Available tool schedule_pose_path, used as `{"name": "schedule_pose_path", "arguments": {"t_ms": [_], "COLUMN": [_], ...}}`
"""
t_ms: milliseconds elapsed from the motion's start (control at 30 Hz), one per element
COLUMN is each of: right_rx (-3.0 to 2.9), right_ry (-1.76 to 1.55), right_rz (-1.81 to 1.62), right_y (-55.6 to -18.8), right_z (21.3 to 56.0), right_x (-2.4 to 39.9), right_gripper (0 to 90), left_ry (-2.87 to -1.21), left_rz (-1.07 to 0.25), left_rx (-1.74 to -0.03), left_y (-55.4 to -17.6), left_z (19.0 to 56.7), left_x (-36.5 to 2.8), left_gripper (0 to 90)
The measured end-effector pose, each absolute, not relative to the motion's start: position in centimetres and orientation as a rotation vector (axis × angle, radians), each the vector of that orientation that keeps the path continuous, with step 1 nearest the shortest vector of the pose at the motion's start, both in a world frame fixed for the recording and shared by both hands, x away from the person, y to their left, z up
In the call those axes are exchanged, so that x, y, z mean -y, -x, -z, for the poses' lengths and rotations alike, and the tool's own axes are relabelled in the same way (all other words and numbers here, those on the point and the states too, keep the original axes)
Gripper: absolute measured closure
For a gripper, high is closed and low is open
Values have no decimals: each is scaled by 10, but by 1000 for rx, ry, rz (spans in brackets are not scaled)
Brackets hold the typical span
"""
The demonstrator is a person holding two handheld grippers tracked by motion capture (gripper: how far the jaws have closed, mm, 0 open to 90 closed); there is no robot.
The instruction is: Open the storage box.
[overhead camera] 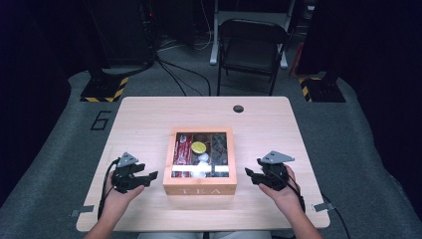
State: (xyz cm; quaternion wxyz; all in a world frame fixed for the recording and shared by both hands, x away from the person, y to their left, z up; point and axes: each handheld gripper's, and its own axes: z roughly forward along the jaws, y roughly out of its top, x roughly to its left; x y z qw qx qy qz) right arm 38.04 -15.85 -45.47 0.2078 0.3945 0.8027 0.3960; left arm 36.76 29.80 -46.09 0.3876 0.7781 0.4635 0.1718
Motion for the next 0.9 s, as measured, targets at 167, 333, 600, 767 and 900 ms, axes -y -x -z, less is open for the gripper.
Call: {"name": "schedule_pose_path", "arguments": {"t_ms": [167,333,600,767,900], "right_rx": [-2254,-2283,-2299,-2313,-2329], "right_ry": [-1061,-1028,-1008,-1002,-992], "right_rz": [-1118,-1133,-1174,-1190,-1211], "right_y": [-372,-363,-353,-349,-344], "right_z": [447,442,439,441,444], "right_x": [155,149,143,140,137], "right_gripper": [407,416,426,433,458], "left_ry": [-1974,-1981,-1982,-1979,-1986], "left_rz": [-471,-467,-459,-452,-435], "left_rx": [-1145,-1113,-1061,-1048,-1035], "left_y": [-360,-351,-339,-333,-329], "left_z": [450,443,436,439,445], "left_x": [-297,-295,-287,-284,-281], "left_gripper": [354,353,351,368,385]}}
